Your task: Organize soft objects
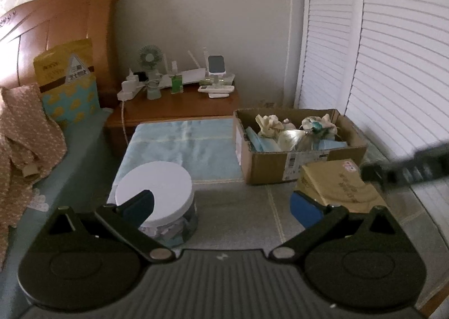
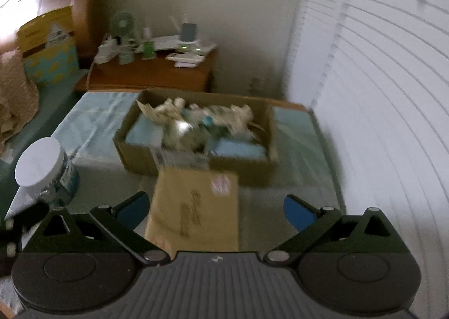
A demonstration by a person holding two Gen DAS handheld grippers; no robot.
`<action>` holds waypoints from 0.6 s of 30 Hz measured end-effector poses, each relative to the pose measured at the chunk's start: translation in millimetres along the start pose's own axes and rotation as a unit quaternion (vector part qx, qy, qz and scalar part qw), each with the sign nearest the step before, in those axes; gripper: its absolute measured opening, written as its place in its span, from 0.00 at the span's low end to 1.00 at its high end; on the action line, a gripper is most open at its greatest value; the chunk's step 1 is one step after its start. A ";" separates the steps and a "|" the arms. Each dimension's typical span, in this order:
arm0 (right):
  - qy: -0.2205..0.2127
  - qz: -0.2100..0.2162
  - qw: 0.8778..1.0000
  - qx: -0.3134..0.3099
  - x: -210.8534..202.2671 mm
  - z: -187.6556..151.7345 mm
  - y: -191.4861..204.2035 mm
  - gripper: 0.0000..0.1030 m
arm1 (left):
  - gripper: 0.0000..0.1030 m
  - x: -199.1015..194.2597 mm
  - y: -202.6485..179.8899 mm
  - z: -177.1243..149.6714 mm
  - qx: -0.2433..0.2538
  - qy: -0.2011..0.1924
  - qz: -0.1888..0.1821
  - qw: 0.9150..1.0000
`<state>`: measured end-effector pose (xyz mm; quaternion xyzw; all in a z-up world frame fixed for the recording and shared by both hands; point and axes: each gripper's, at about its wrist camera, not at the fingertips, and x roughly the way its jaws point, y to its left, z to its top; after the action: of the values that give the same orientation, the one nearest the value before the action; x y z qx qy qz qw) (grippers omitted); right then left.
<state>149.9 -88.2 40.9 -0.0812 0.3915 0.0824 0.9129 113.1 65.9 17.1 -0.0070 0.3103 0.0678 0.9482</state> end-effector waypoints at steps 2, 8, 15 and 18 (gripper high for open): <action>-0.003 -0.004 1.000 0.016 -13.9 -14.2 -4.2 1.00 | 0.99 -2.3 -5.3 3.5 0.004 0.011 -0.004 1.000; -0.012 -0.018 0.999 0.044 -44.7 -41.7 -11.5 1.00 | 0.99 -8.5 -22.2 7.5 0.017 0.027 -0.023 0.999; -0.026 -0.027 0.998 0.048 -56.4 -44.6 -16.0 1.00 | 0.99 -15.2 -35.5 11.3 0.030 0.029 -0.023 0.999; -0.030 -0.028 0.998 0.046 -57.8 -44.4 -16.4 1.00 | 0.99 -15.8 -38.0 12.2 0.031 0.030 -0.019 0.999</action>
<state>83.0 -118.6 54.1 -0.0471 0.3645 0.0411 0.9291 112.8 27.0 35.1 0.0144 0.3407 0.0400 0.9392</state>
